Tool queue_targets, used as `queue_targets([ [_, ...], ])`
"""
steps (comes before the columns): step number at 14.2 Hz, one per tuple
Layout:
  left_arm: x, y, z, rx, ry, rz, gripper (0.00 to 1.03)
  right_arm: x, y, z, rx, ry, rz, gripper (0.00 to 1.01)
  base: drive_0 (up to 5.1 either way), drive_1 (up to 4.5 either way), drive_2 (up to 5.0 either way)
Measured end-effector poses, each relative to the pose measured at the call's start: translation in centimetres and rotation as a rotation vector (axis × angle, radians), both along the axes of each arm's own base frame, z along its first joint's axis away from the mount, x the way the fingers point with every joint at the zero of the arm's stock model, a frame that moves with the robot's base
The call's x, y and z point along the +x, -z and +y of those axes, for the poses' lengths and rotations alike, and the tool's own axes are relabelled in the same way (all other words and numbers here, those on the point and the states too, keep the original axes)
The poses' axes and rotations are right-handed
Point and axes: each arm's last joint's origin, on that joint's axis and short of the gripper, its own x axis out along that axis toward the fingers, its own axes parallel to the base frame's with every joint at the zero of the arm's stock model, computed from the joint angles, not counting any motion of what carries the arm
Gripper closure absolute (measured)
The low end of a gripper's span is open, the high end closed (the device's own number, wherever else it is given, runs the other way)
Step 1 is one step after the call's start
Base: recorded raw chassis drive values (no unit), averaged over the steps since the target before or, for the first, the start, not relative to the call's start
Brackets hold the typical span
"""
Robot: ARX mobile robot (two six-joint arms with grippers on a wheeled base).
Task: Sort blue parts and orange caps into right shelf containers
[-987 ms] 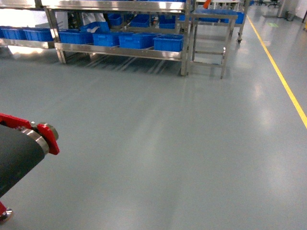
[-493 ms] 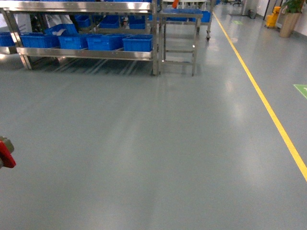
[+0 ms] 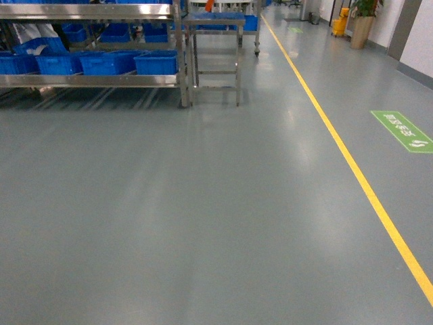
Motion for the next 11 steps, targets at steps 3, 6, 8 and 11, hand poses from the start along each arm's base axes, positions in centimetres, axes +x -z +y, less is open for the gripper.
queue_targets([
  [3, 0.0, -0.04, 0.01, 0.0, -0.002, -0.004, 0.59, 0.0, -0.02, 0.0, 0.0, 0.0, -0.002, 0.57, -0.1, 4.06, -4.2],
  [6, 0.0, -0.01, 0.01, 0.0, -0.002, -0.001, 0.59, 0.0, 0.0, 0.0, 0.0, 0.0, 0.0, 0.57, -0.1, 4.1, -4.3],
  [8, 0.0, -0.03, 0.01, 0.0, -0.002, -0.003, 0.59, 0.0, -0.01, 0.0, 0.0, 0.0, -0.002, 0.57, 0.0, 4.26, -4.2],
  [11, 0.0, -0.01, 0.01, 0.0, -0.003, -0.001, 0.59, 0.0, -0.03, 0.0, 0.0, -0.001, -0.003, 0.57, 0.0, 4.29, -4.3],
])
